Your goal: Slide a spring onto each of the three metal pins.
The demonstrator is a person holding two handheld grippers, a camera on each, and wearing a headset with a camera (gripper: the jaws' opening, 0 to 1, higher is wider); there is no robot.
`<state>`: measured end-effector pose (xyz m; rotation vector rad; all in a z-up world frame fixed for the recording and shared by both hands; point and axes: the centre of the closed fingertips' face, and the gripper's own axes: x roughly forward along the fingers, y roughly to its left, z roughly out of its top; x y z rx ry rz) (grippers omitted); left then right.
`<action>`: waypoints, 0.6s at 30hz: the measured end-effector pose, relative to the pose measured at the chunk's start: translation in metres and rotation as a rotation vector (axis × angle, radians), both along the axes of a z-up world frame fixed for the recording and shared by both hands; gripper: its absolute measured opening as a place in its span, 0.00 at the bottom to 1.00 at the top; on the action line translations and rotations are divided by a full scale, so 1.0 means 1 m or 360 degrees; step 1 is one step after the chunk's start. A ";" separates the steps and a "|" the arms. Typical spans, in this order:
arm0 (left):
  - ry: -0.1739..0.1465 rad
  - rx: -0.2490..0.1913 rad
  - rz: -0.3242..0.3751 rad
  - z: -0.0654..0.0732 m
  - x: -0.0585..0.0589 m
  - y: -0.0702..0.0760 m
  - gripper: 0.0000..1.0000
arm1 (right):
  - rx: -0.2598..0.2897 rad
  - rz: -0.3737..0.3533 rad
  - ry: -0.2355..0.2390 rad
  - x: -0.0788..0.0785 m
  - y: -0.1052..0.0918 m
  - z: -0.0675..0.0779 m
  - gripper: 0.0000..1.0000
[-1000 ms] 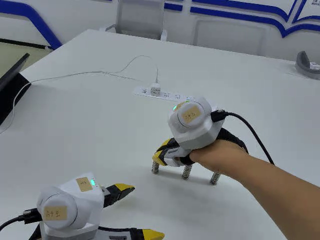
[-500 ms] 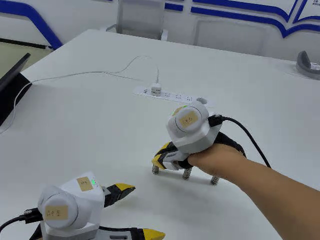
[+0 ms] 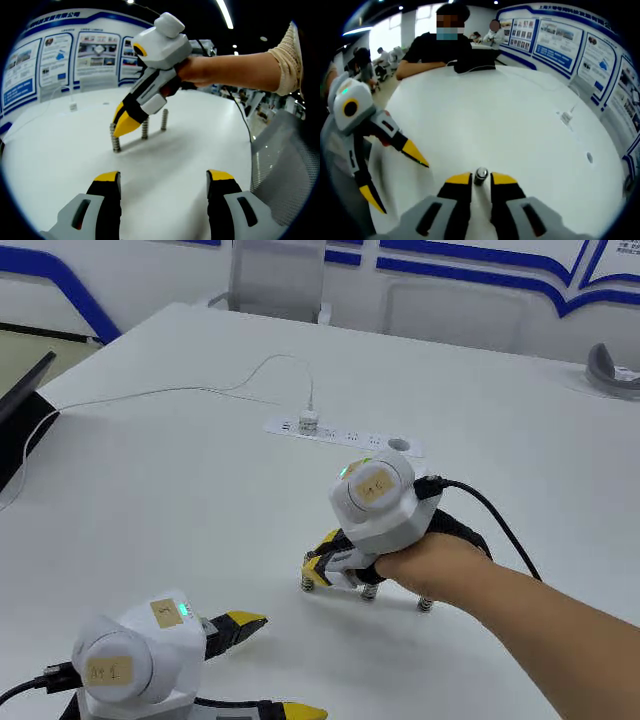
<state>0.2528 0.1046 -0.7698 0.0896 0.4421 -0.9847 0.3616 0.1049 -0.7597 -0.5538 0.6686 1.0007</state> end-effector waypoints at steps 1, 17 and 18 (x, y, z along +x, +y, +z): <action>0.0001 0.0000 -0.0001 0.000 0.000 0.000 0.71 | 0.0004 -0.0004 0.0000 -0.001 -0.001 0.001 0.16; -0.0007 0.0003 -0.0002 0.001 0.000 0.000 0.71 | 0.0127 -0.0036 -0.0061 -0.027 -0.011 0.021 0.17; -0.0007 0.0003 -0.0001 0.001 0.000 0.000 0.71 | 0.0136 -0.0038 -0.0062 -0.029 -0.011 0.022 0.17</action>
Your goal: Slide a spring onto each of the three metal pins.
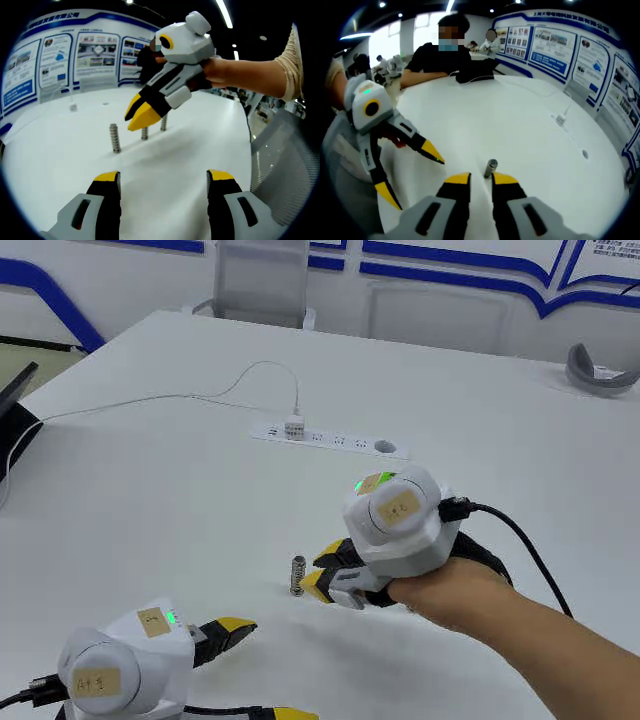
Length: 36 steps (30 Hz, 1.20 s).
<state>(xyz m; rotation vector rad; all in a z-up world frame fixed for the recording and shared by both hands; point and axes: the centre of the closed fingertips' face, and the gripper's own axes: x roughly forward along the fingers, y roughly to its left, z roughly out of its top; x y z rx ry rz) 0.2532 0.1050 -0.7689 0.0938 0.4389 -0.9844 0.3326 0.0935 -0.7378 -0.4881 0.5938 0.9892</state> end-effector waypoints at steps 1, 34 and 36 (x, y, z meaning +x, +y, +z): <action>-0.0001 -0.0001 0.0001 0.000 0.000 0.000 0.71 | 0.0011 -0.0003 -0.0002 -0.003 -0.001 0.001 0.17; 0.0008 0.0000 -0.0003 -0.002 -0.001 -0.001 0.74 | 0.0229 -0.0293 -0.0024 -0.060 -0.107 -0.001 0.30; 0.0009 0.0000 -0.0005 -0.002 -0.001 -0.001 0.75 | 0.0243 -0.0312 -0.0034 -0.061 -0.116 -0.001 0.32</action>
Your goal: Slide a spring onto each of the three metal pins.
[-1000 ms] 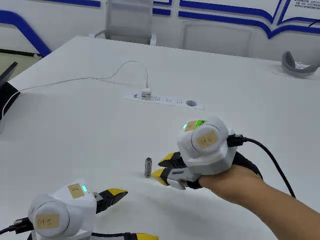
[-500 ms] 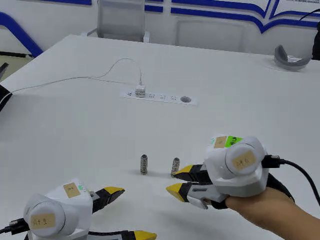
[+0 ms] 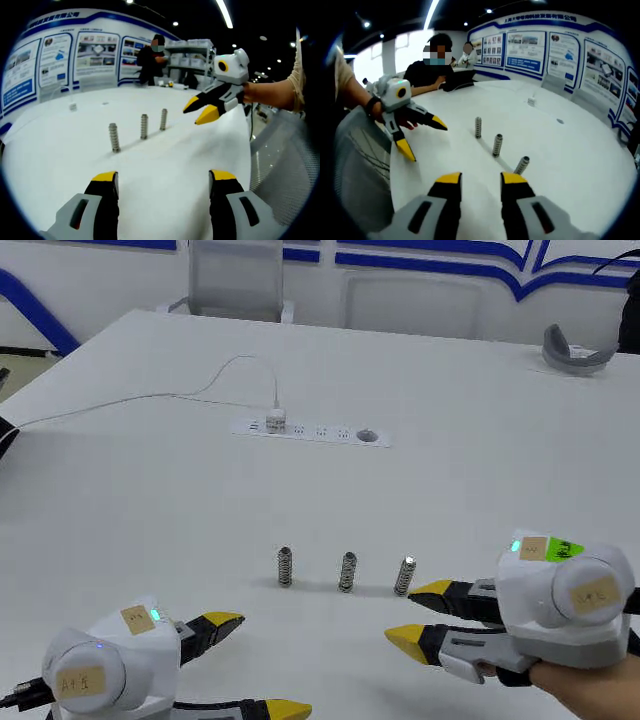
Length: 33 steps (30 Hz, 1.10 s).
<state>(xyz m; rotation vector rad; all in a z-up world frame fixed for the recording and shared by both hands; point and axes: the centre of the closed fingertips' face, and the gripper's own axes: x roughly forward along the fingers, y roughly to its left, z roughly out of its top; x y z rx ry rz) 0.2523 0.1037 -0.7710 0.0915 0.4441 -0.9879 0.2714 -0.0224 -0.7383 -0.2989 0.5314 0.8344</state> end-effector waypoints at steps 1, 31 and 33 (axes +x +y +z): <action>0.0001 0.0000 0.0000 0.000 0.000 0.000 0.75 | 0.0007 -0.0002 -0.0004 -0.001 -0.003 0.001 0.33; 0.0014 -0.0016 0.0036 0.000 0.003 0.004 0.77 | 0.0209 -0.0118 -0.0096 -0.010 -0.029 0.004 0.59; 0.0011 -0.0018 0.0039 0.000 0.004 0.005 0.77 | 0.0215 -0.0121 -0.0096 -0.010 -0.028 0.004 0.59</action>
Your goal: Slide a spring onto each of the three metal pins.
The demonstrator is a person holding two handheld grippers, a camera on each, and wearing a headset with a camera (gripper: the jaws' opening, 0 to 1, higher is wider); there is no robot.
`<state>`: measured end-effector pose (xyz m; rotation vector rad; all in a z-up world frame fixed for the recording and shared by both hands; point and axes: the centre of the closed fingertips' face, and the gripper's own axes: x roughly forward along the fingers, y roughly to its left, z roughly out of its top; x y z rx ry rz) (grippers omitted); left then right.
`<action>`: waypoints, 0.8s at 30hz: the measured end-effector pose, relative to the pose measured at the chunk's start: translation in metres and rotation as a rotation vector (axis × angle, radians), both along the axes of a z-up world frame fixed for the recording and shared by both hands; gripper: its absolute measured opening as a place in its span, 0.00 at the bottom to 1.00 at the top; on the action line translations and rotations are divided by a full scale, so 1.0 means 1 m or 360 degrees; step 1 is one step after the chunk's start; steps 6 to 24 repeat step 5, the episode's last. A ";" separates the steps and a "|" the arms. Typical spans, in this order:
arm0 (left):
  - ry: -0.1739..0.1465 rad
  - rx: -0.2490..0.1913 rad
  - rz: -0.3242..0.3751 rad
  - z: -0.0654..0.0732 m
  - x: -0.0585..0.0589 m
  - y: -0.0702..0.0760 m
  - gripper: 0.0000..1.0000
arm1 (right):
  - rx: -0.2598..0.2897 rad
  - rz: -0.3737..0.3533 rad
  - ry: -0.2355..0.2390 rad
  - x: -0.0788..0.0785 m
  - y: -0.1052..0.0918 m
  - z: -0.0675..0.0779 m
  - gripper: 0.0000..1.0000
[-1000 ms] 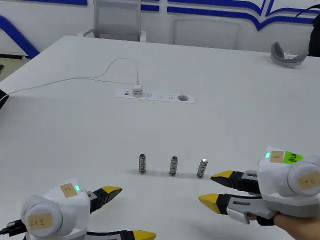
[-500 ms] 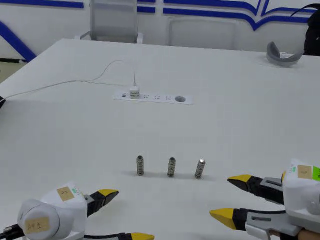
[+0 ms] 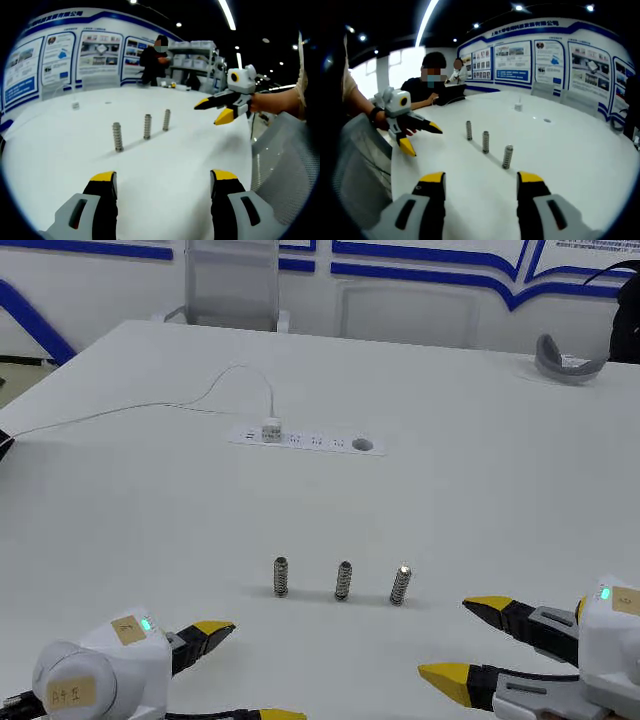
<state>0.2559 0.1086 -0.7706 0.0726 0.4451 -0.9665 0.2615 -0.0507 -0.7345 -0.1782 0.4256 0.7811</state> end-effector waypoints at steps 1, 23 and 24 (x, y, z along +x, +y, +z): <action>-0.0001 -0.0001 0.0001 0.000 0.000 0.000 0.77 | -0.0001 0.0000 0.0002 0.000 0.000 -0.001 0.59; -0.0001 0.0001 0.0000 0.000 0.000 0.000 0.78 | 0.0001 -0.0003 0.0002 -0.001 0.000 -0.001 0.59; -0.0001 0.0001 0.0000 0.000 0.000 0.000 0.78 | 0.0001 -0.0003 0.0002 -0.001 0.000 -0.001 0.59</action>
